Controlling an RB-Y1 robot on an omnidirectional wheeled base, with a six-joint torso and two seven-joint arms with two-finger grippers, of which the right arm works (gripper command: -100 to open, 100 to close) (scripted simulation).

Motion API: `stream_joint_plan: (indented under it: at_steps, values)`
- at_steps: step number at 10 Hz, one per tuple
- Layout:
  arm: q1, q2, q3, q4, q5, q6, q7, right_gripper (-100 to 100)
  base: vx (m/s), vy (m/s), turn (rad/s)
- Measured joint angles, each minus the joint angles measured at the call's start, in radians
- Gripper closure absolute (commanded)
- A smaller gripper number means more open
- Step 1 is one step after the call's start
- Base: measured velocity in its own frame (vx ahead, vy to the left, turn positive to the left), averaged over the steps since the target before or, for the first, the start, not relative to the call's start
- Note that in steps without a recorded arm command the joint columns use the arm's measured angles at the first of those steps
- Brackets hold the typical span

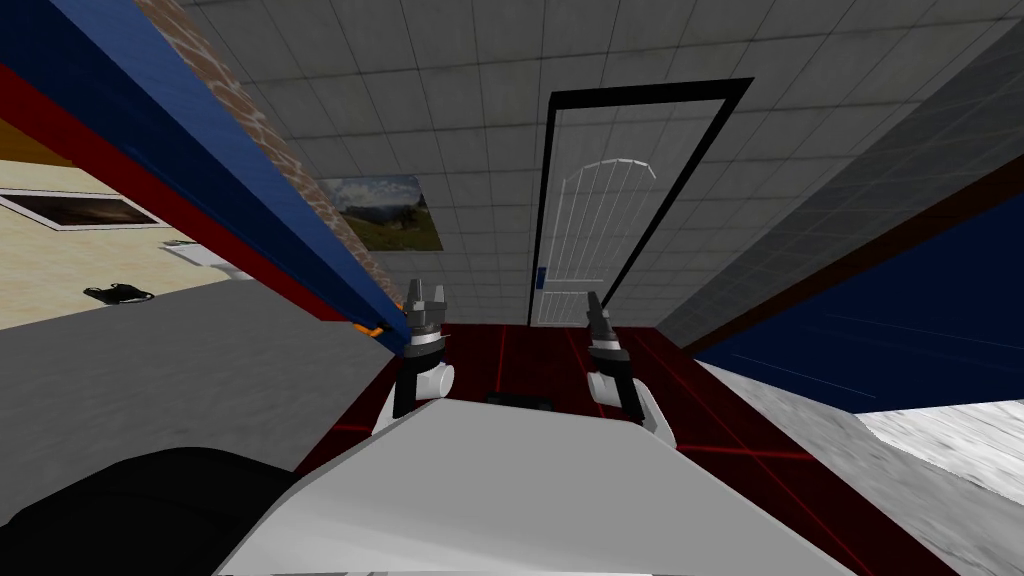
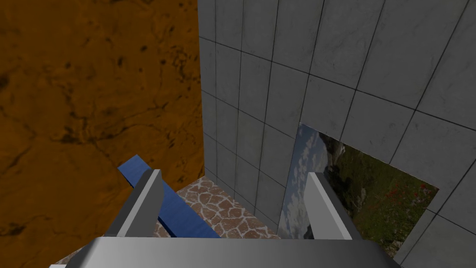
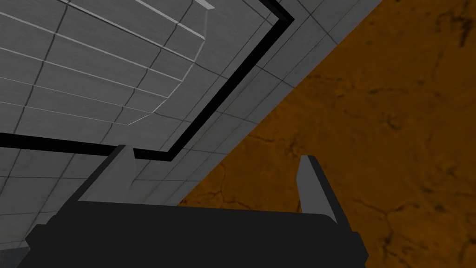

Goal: Pull the door open

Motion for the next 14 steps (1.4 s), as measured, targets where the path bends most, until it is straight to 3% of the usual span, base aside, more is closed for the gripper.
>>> stream_joint_plan:
  at_steps: [5, 14]
  values:
    - [-0.061, -0.025, -0.026, 0.112, 0.061, 0.014, 0.059, -100, 0.115, 0.025, -0.009]
    - [-0.141, -0.053, -0.066, 0.303, 0.164, 0.01, 0.163, -100, 0.098, 0.027, -0.008]
